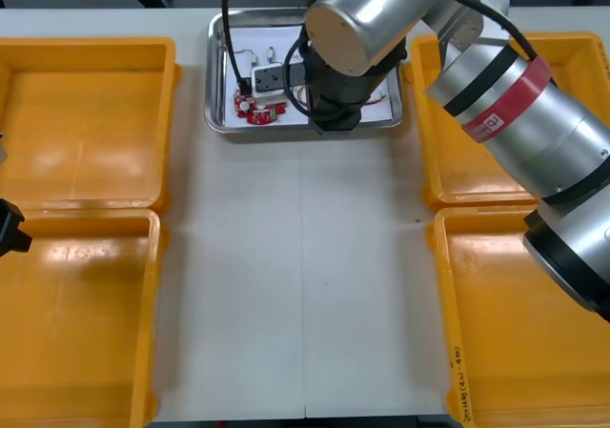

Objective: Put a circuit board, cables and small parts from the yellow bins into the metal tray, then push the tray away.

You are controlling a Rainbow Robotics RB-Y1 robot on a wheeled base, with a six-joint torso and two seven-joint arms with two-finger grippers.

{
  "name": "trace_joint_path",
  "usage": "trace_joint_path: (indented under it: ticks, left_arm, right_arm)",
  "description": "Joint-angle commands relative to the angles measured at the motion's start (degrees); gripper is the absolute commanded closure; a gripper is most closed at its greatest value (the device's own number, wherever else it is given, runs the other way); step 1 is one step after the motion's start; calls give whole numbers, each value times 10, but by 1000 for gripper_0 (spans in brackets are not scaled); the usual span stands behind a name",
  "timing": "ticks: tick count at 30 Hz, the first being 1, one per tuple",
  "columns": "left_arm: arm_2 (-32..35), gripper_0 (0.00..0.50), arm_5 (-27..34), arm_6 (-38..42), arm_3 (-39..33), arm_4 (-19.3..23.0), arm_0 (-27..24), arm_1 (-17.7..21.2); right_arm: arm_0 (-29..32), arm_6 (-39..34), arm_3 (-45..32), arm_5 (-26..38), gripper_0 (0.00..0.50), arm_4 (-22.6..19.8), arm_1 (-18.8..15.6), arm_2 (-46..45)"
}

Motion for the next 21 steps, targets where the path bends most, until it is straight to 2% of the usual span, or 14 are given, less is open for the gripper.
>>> trace_joint_path:
  ticks: [1, 5, 12, 14, 21]
  left_arm:
    - [17, 0, 4, -35, -3, -5, 11, -4]
    - [17, 0, 4, -35, -3, -5, 11, -4]
    - [17, 0, 4, -35, -3, -5, 11, -4]
    - [17, 0, 4, -35, -3, -5, 11, -4]
    - [17, 0, 4, -35, -3, -5, 11, -4]
  right_arm:
    - [-27, -34, -46, 40, 0, -40, -38, -27]
    - [-21, -93, -72, 70, 0, -62, -44, -34]
    - [2, -239, -139, 136, 0, -88, -47, -60]
    - [21, -286, -158, 153, 0, -107, -49, -79]
    - [63, -372, -211, 201, 0, -117, -70, -115]
